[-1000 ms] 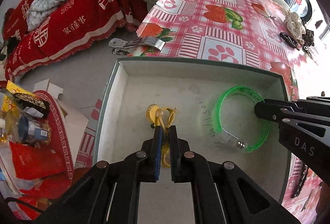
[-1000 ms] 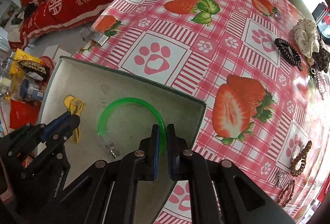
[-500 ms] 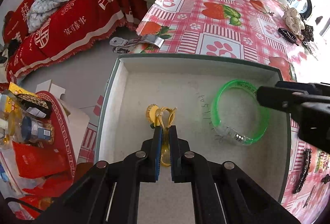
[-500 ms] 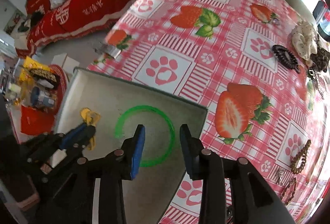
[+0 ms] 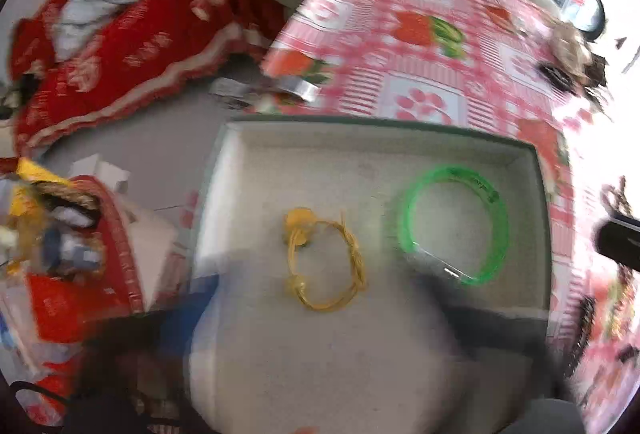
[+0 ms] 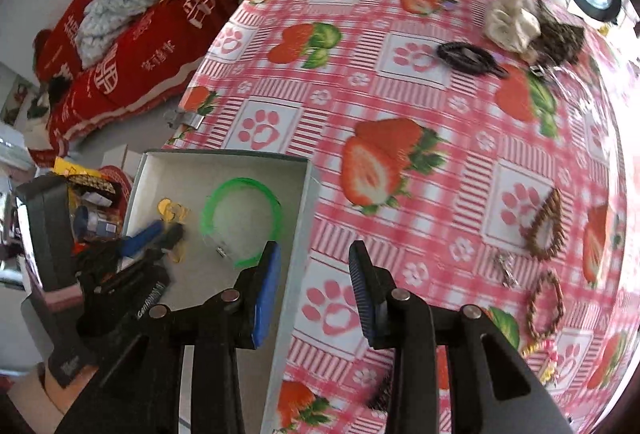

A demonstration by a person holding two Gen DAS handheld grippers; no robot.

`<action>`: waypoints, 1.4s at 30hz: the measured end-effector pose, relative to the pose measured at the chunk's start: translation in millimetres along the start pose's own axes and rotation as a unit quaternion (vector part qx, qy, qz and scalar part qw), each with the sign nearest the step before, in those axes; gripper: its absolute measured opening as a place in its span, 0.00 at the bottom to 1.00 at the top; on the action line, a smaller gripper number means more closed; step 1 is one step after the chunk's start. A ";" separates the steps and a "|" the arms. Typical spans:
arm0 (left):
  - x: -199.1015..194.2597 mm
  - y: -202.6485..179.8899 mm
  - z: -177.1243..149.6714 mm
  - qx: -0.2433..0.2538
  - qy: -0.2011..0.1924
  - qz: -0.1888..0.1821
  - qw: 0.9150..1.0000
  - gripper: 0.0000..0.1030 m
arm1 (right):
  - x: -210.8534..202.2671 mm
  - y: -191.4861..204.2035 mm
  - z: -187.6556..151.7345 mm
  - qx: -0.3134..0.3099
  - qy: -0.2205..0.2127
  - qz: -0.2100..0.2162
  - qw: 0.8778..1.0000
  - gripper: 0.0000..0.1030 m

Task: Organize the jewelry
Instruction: 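Carry both items into the white tray and open both tools to release them, then grasp the black beaded hair clip with the left tool while the right tool grasps the silver blue-bead charm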

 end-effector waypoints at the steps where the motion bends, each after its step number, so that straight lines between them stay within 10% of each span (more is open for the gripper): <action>1: -3.4 -1.3 1.1 0.006 -0.008 0.007 1.000 1.00 | -2.1 -3.2 -2.0 0.003 -0.001 0.000 1.000 0.38; 16: -43.5 -44.8 -10.9 0.057 -0.007 -0.019 0.998 1.00 | -33.9 -78.6 -41.0 0.071 -0.012 -0.017 0.997 0.70; 42: -72.2 -202.4 -71.7 0.184 0.045 -0.112 0.976 1.00 | -64.8 -215.2 -148.3 0.192 0.024 -0.083 0.978 0.70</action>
Point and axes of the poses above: each gripper's, at about its wrist camera, not at the fingertips, and x roughly the way its jaws point, y to its left, z to its top, the point moved 3 cm from there along x, roughly the way its jaws point, and after that the axes turned 4 degrees about y, right-handed, at the moved point
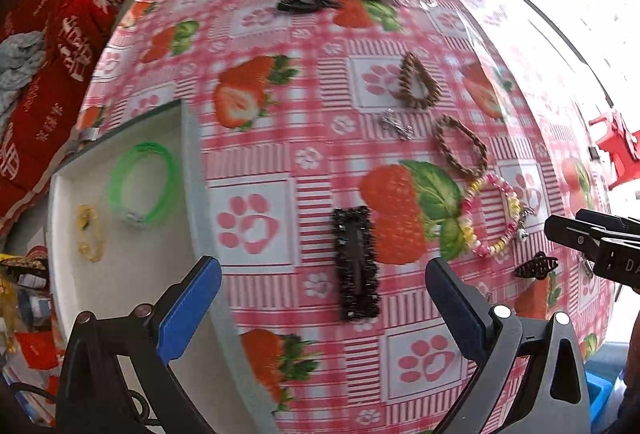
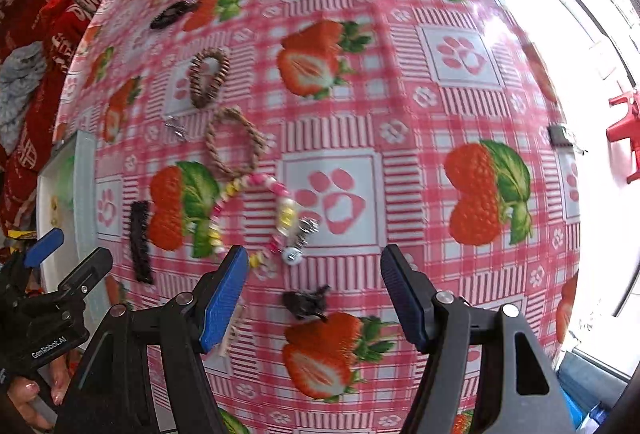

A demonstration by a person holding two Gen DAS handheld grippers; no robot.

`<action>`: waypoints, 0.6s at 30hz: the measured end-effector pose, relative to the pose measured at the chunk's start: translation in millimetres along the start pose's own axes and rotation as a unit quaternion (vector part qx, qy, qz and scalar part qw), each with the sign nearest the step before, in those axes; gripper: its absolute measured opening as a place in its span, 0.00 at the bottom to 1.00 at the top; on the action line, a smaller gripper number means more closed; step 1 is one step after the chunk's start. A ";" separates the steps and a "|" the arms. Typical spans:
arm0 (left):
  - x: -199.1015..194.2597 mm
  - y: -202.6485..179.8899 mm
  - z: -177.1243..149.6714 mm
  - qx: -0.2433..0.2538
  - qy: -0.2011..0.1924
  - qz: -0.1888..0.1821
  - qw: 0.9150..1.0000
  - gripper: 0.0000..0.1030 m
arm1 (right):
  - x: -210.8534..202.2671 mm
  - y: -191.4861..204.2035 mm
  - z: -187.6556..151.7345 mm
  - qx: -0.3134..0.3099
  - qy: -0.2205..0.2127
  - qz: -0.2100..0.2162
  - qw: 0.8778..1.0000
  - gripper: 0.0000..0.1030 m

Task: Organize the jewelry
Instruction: 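Grasp the black beaded hair clip with the left tool while the right tool grasps the silver blue-bead charm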

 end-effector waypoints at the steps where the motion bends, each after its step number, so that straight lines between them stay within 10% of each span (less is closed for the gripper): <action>1: 2.4 -2.9 0.7 0.003 0.002 0.001 1.000 1.00 | 1.6 -1.9 -0.7 0.000 0.002 0.000 1.000 0.70; 18: 48.0 -7.5 6.6 -0.018 0.051 0.020 0.998 0.92 | 32.1 0.8 -2.6 -0.074 0.030 -0.026 0.996 0.62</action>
Point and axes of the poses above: each gripper's, at about its wrist camera, not at the fingertips, and x roughly the way its jaws point, y to its left, z to its top, the point moved 3 cm from there along x, roughly the way its jaws point, and after that the axes turned 4 degrees about y, right-handed, at the moved point
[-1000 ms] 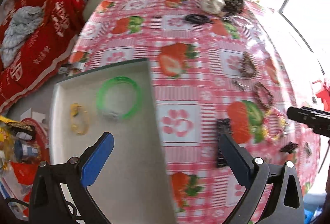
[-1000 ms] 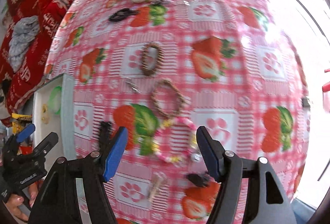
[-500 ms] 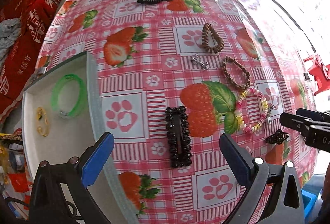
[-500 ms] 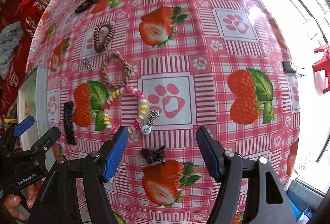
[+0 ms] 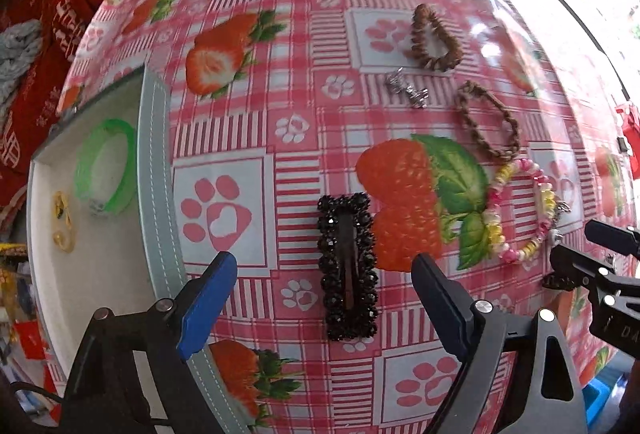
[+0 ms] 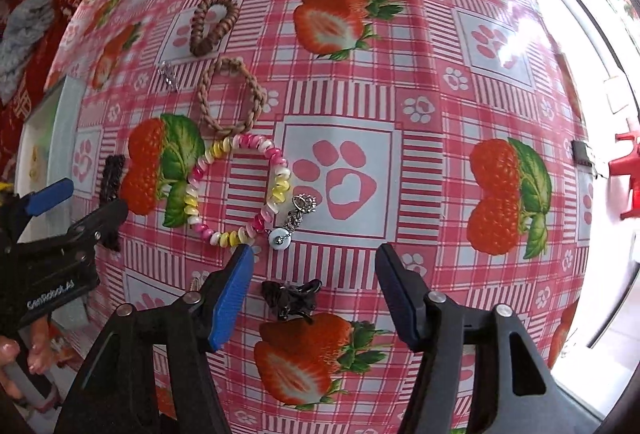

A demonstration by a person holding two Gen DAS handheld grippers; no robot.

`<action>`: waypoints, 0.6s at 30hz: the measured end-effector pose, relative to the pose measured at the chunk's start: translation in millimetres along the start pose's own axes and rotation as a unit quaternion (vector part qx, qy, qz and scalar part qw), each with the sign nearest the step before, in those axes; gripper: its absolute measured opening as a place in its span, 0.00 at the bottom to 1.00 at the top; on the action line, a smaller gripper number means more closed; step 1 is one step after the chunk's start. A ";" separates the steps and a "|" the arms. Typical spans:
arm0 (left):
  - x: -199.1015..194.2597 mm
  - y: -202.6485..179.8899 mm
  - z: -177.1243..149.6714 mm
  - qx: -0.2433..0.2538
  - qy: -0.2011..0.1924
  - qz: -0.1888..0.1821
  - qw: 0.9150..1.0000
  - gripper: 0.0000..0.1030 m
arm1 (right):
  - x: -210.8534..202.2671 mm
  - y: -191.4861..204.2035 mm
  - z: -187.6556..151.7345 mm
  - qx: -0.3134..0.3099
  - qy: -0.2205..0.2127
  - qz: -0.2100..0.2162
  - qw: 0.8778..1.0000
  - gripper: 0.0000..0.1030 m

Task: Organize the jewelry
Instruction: 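Grasp the black beaded hair clip with the left tool while the right tool grasps the silver blue-bead charm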

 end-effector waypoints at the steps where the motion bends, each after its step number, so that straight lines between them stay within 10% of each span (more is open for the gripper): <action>1: 2.0 0.5 0.4 -0.003 0.001 0.000 1.000 0.92 | 1.7 1.4 -0.2 -0.004 0.000 -0.001 1.000 0.60; 11: 14.5 5.5 4.8 -0.016 0.003 -0.012 1.000 0.88 | 11.4 16.3 3.1 -0.032 -0.011 -0.036 0.999 0.51; 18: 12.8 -7.8 4.8 -0.006 -0.005 -0.021 1.000 0.63 | 10.6 29.6 4.9 -0.047 -0.020 -0.049 0.997 0.27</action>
Point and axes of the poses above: each gripper's, at about its wrist camera, not at the fingertips, and x roughly the way its jaws point, y to its left, z to its top, the point moved 3 cm from there along x, roughly the way its jaws point, and after that the axes turned 4 degrees about y, right-handed, at the moved point
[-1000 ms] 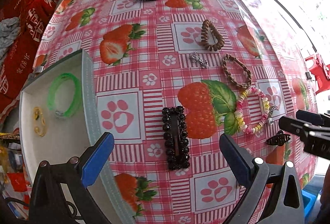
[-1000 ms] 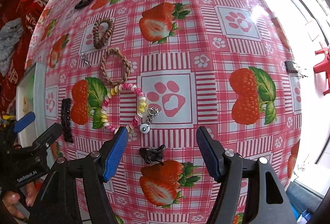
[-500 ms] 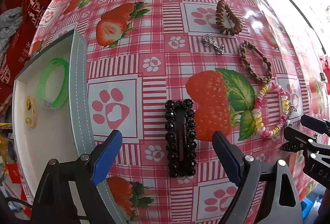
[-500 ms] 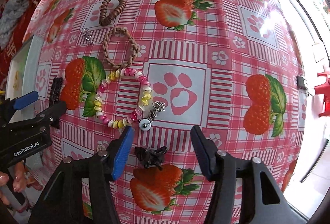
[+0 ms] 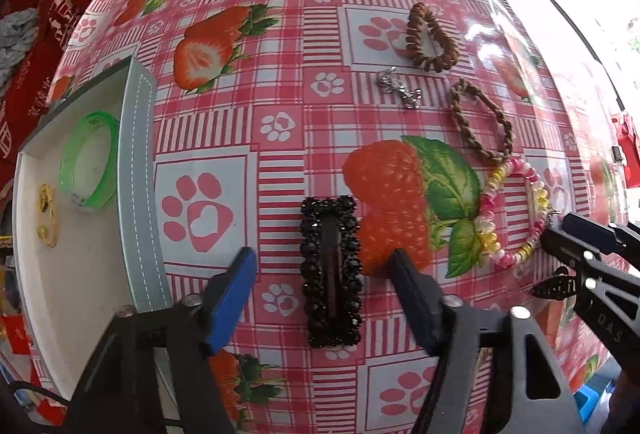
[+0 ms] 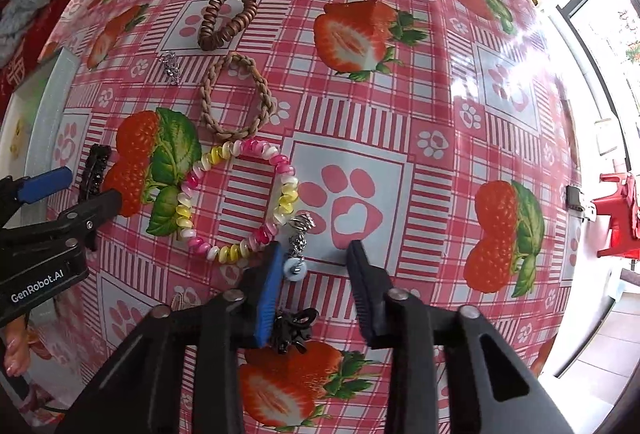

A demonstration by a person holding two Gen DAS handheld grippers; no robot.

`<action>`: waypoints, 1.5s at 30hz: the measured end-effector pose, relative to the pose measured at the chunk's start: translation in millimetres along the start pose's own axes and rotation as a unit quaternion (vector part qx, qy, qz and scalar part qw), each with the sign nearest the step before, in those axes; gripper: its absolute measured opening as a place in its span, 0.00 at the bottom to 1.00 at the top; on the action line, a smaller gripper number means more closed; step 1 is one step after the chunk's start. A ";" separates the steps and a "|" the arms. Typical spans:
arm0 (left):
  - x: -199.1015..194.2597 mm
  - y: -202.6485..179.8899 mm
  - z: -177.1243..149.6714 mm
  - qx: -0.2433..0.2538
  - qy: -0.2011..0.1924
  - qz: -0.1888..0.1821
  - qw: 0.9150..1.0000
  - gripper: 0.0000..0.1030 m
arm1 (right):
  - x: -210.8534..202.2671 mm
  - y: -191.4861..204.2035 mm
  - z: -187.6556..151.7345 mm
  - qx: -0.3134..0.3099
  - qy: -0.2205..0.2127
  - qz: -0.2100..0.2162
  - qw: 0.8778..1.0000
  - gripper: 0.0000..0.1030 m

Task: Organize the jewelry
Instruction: 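Grasp the black beaded hair clip with the left tool while the right tool grasps the silver blue-bead charm, then carry the clip and charm into the white tray and open both tools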

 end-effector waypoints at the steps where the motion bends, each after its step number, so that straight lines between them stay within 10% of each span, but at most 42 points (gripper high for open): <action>1: -1.0 -2.1 0.5 0.002 -0.002 -0.001 1.000 0.55 | -0.6 0.0 0.2 0.002 -0.001 0.001 1.000 0.20; 4: -3.4 -7.3 2.0 0.007 -0.006 -0.007 1.000 0.35 | -0.8 0.3 2.6 0.008 -0.003 0.005 1.000 0.12; 29: -78.3 16.9 -19.3 -0.021 -0.056 -0.043 0.997 0.35 | -52.3 -51.4 -2.9 0.106 -0.027 0.112 0.988 0.12; 45: -106.0 100.5 -42.8 -0.087 -0.097 -0.024 0.991 0.35 | -90.6 44.6 40.7 0.029 -0.060 0.152 0.986 0.12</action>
Point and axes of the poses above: each gripper's, at about its wrist camera, not at the fingertips, and x roughly the way its jaws point, y to its left, z to its top, the point moved 3 cm from there along x, roughly the way its jaws point, and after that the axes turned 4 degrees about y, right-handed, at the moved point
